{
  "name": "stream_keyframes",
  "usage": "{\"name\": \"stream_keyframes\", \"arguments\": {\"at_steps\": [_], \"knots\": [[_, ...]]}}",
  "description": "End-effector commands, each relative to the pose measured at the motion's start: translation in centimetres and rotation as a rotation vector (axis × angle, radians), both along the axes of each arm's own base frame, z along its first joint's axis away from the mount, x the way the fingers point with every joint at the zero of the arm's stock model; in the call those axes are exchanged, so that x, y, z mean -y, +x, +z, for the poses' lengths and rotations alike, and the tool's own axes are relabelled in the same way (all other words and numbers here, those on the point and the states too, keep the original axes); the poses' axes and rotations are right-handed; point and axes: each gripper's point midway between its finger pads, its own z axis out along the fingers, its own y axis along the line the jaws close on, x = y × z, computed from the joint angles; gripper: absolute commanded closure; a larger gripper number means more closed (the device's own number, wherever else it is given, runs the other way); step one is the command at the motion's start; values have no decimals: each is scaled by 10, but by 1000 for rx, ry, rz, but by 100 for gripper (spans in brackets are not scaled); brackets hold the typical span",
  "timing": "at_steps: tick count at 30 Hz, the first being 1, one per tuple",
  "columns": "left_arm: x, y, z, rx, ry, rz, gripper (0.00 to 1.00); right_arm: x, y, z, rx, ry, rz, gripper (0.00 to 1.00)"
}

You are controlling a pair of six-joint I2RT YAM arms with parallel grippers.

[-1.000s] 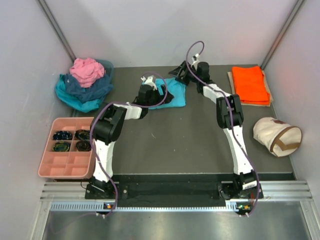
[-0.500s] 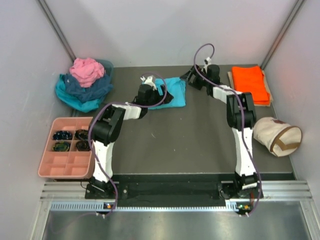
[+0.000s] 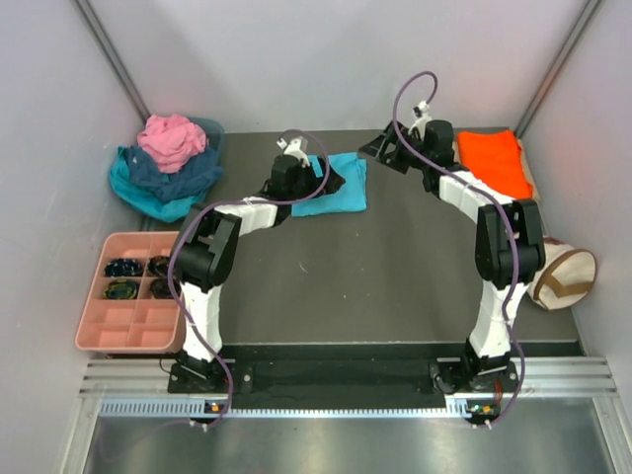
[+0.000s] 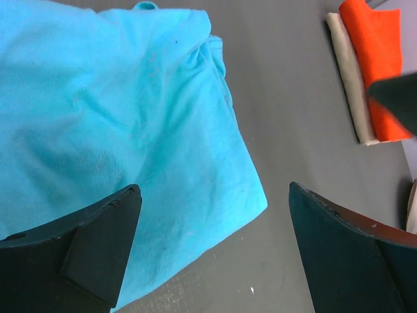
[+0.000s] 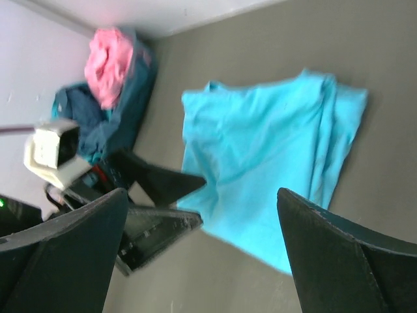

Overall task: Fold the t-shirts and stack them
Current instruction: Fold the tshirt

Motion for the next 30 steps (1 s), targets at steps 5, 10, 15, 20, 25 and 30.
{"name": "stream_keyframes", "arguments": {"at_steps": [5, 10, 15, 20, 25, 30], "knots": [[-4, 20, 52, 149, -13, 30, 1, -50, -38, -34, -111, 31, 163, 5], [-5, 42, 47, 163, -39, 38, 1, -50, -45, -39, -126, 24, 173, 5], [-9, 62, 39, 172, -49, 51, 1, -50, -46, -44, -138, 17, 174, 5], [-16, 72, 13, 141, -53, 61, 1, -48, -48, -48, -149, 9, 173, 5], [-29, 84, 2, 131, -65, 79, 1, -47, -50, -52, -156, -8, 175, 5], [-41, 93, 9, 147, -85, 93, 1, -45, -60, -66, -207, -5, 170, 5]]}}
